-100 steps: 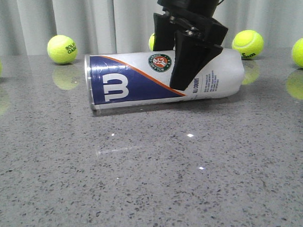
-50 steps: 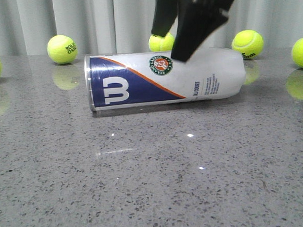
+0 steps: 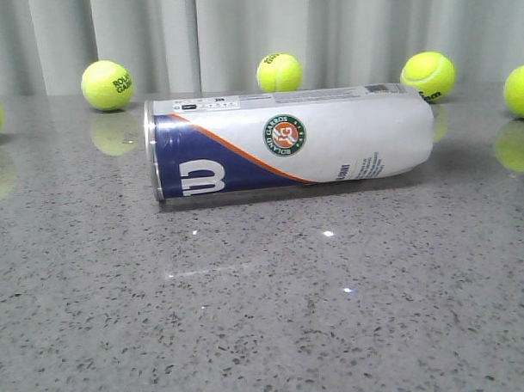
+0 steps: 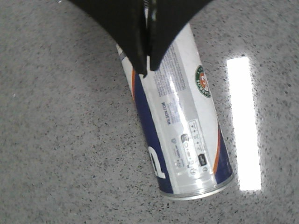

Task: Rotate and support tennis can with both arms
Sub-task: 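Open the right gripper and withdraw it upward from the can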

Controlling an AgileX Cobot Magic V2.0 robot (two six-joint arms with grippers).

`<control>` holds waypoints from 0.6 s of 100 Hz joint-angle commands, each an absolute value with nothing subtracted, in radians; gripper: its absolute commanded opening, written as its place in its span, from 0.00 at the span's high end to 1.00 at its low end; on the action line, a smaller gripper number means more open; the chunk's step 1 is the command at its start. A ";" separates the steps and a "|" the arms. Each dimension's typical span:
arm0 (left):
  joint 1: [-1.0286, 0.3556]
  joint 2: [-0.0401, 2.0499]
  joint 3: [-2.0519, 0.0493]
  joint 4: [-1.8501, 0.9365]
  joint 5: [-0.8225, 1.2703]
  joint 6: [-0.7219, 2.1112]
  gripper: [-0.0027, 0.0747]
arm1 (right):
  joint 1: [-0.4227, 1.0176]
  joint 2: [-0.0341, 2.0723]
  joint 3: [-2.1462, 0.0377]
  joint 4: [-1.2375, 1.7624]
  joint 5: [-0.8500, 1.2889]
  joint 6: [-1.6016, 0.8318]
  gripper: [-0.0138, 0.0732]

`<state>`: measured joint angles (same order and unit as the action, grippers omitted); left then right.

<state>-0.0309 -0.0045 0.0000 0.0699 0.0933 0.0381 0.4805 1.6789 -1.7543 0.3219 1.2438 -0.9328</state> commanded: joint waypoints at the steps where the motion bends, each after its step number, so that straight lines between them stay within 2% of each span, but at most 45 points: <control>1: -0.030 -0.040 0.046 0.064 0.015 0.031 0.99 | 0.463 1.624 -1.786 0.341 1.313 -0.721 0.91; 15: -0.030 -0.040 0.046 0.064 0.015 0.031 0.99 | 0.437 1.595 -1.755 0.337 1.262 -0.377 0.91; 30: -0.030 -0.040 0.046 0.090 0.015 0.033 0.99 | 0.432 1.499 -1.628 0.262 1.117 -0.184 0.91; 60: -0.030 -0.040 0.046 0.090 0.015 0.033 0.99 | 0.432 1.215 -1.194 0.189 0.738 -0.097 0.91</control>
